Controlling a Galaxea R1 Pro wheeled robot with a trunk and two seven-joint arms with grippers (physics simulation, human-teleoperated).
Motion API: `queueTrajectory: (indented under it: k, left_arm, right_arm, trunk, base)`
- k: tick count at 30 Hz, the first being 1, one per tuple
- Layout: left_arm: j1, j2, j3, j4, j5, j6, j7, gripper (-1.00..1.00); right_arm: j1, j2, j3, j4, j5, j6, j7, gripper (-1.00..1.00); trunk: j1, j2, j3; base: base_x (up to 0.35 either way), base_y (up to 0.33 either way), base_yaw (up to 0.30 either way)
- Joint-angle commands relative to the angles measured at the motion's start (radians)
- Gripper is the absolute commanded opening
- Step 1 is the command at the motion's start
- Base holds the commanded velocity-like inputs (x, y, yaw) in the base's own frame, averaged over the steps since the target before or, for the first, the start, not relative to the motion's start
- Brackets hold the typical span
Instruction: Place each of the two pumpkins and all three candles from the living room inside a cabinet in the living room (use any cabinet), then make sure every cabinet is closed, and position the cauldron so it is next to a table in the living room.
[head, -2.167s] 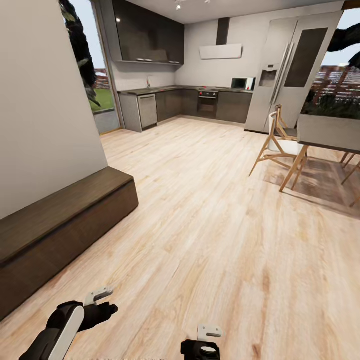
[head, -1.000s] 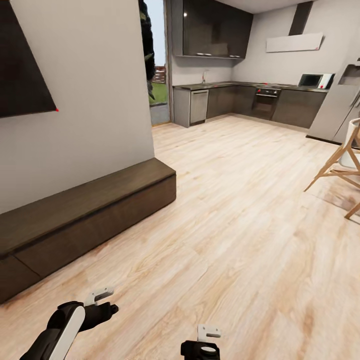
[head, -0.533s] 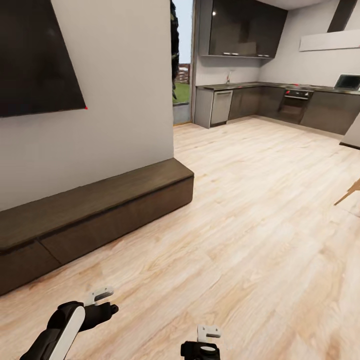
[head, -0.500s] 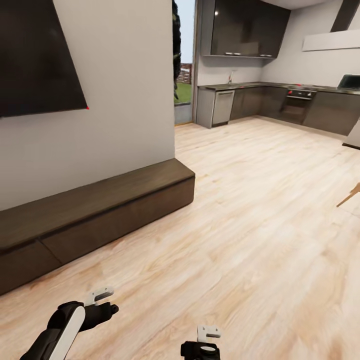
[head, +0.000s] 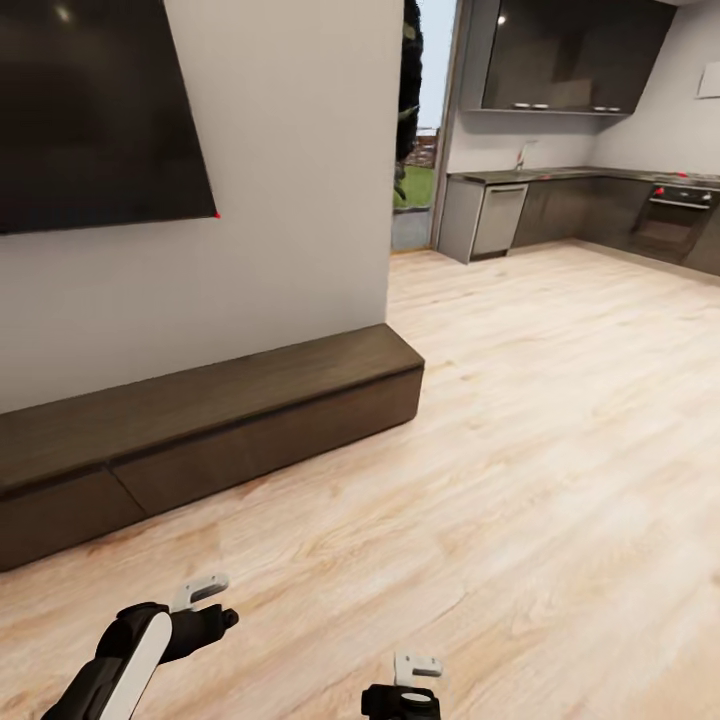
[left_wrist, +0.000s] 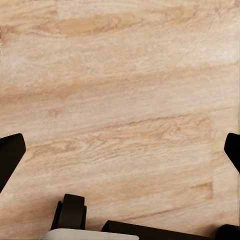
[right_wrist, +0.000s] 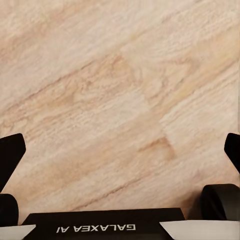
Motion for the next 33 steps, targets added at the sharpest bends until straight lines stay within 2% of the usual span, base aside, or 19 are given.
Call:
queueTrajectory:
  k: [1,7,15,27,33]
  left_arm:
    - [0.0,-0.001,0.0,-0.001,0.01,0.004,0.009,1.0]
    - [0.0,-0.006,0.0,-0.001,0.007,0.003,0.009,1.0]
    - [0.0,-0.008,0.0,-0.001,0.006,0.0,0.009,1.0]
    - [0.0,-0.008,0.0,-0.001,0.006,0.0,0.01,1.0]
    - [0.0,-0.008,0.0,-0.001,0.004,-0.001,0.011,1.0]
  right_arm:
    - [-0.001,0.0,0.003,-0.001,-0.003,0.004,-0.007,1.0]
    - [-0.001,0.0,0.008,-0.001,-0.002,0.0,-0.008,1.0]
    - [-0.001,0.0,0.073,0.001,-0.002,-0.013,-0.008,1.0]
    - [-0.001,0.0,0.084,0.002,-0.002,-0.026,-0.009,1.0]
    - [-0.001,0.0,0.086,0.0,-0.001,-0.028,-0.009,1.0]
  trunk:
    - [0.0,0.0,-0.001]
    - [0.0,0.0,-0.001]
    - [0.0,0.0,-0.001]
    - [0.0,0.0,-0.001]
    - [0.0,0.0,-0.001]
  base:
    - [0.206,-0.187,0.292]
    - [0.207,-0.193,0.292]
    - [0.156,-0.152,0.293]
    - [0.013,-0.015,0.293]
    - [0.195,-0.125,0.29]
